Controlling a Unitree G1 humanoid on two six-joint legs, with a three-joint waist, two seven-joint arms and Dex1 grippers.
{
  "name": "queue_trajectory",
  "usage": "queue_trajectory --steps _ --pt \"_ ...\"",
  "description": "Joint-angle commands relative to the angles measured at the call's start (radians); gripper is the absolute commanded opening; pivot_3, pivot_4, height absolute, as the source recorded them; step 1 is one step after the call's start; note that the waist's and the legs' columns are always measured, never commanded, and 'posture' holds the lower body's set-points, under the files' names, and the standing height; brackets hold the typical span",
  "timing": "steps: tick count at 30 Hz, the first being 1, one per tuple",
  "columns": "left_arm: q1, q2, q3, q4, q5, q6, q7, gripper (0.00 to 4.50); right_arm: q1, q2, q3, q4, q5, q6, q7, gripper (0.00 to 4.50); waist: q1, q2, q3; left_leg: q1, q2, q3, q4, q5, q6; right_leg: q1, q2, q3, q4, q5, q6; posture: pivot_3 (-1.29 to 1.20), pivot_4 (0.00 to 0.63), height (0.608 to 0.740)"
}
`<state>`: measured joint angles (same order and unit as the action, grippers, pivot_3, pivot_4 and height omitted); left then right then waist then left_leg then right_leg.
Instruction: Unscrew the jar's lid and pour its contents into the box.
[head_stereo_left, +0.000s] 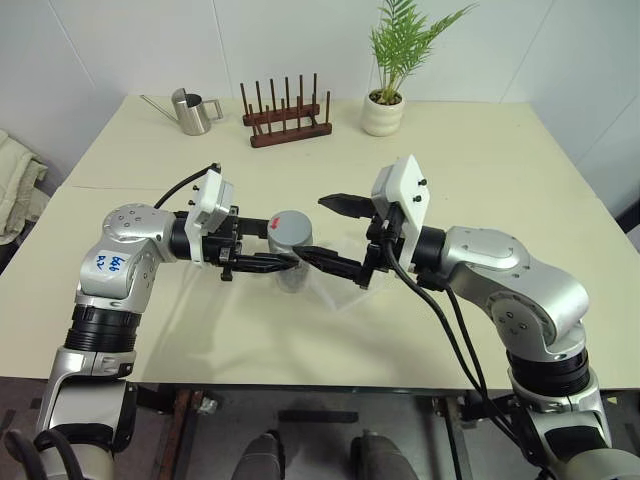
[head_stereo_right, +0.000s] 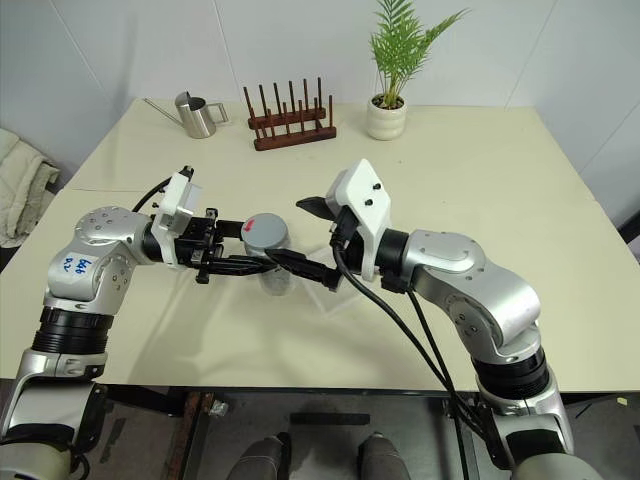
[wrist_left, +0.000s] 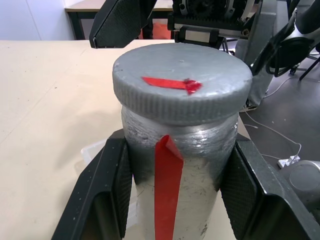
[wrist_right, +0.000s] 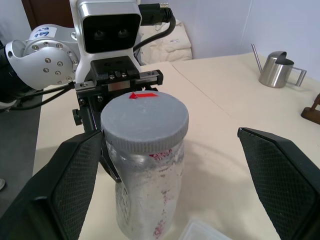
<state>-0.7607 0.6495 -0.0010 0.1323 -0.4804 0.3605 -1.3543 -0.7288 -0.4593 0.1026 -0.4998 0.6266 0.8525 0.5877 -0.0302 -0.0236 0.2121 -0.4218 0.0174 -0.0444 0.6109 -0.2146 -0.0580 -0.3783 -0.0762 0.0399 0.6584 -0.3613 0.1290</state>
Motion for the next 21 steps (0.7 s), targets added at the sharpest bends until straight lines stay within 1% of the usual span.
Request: queue_trajectory --steps 1,21 --pt "-0.019 0.006 0.007 -0.022 -0.011 -0.020 -0.021 2.06 0.000 -0.014 -0.044 -0.029 0.005 -0.003 -0.016 4.49 0.000 0.000 0.000 0.000 0.000 0.000 0.000 0.000 0.000 0.000 0.000 0.000 0.000 0.000 0.000 0.00 0.150 0.740" --pt "-0.029 0.004 0.009 -0.001 -0.003 -0.037 -0.022 2.06 0.017 -0.065 -0.060 -0.054 0.035 0.015 0.004 4.49 0.001 0.000 0.000 0.000 0.000 0.000 0.000 0.000 0.000 0.000 0.000 0.000 0.000 0.000 0.000 0.00 0.150 0.740"
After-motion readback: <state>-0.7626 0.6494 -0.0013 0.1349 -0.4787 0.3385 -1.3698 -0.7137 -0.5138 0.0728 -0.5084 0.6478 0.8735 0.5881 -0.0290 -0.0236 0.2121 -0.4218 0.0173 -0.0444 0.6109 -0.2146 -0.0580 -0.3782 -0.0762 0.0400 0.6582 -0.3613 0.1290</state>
